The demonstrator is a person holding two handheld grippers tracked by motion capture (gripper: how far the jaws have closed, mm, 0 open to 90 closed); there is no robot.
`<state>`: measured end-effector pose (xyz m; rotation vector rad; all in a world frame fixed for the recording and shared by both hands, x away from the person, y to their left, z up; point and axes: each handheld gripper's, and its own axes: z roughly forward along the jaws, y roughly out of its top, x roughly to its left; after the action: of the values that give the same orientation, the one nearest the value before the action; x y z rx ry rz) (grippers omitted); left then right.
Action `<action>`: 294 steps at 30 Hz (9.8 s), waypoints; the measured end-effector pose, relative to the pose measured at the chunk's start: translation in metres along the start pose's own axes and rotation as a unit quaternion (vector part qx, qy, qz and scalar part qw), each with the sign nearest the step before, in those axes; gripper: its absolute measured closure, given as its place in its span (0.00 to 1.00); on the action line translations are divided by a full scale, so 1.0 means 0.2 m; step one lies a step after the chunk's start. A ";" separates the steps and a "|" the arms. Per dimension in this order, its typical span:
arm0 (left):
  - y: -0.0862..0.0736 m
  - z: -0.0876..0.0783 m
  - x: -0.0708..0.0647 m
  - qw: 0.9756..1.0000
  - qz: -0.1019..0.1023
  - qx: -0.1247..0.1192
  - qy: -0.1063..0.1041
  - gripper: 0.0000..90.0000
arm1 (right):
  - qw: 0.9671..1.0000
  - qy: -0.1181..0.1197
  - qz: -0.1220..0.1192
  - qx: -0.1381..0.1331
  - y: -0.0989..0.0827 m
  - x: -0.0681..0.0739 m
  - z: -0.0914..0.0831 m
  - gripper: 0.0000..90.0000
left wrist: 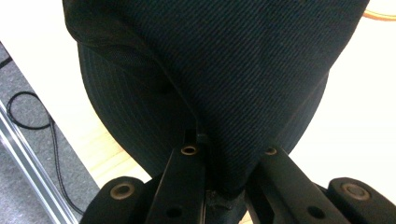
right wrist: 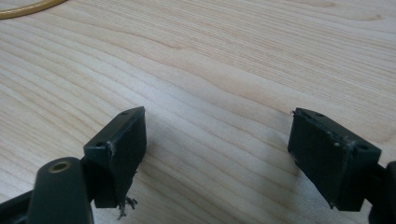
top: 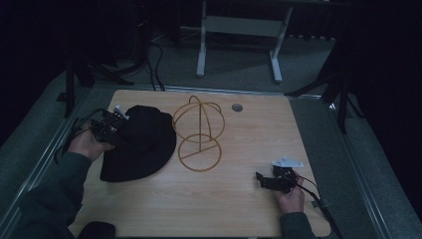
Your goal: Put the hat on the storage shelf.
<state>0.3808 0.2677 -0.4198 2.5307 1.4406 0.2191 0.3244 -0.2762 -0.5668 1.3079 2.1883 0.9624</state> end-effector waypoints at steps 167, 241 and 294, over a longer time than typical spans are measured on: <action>-0.06 -0.80 0.12 0.968 0.128 -0.198 -0.087 0.98 | 1.000 0.000 -0.001 0.000 0.00 0.00 0.00 0.21; 0.25 -0.85 -0.13 0.948 0.206 -0.215 -0.114 0.98 | 1.000 0.000 -0.001 0.001 0.00 0.00 0.00 0.21; 0.57 -0.57 -0.48 0.947 0.233 -0.179 -0.133 0.93 | 1.000 0.000 -0.002 0.000 0.00 0.00 0.00 0.21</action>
<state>0.4007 0.1422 -0.2822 2.4332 0.6232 0.1834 0.3254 -0.2759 -0.5666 1.3038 2.1905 0.9610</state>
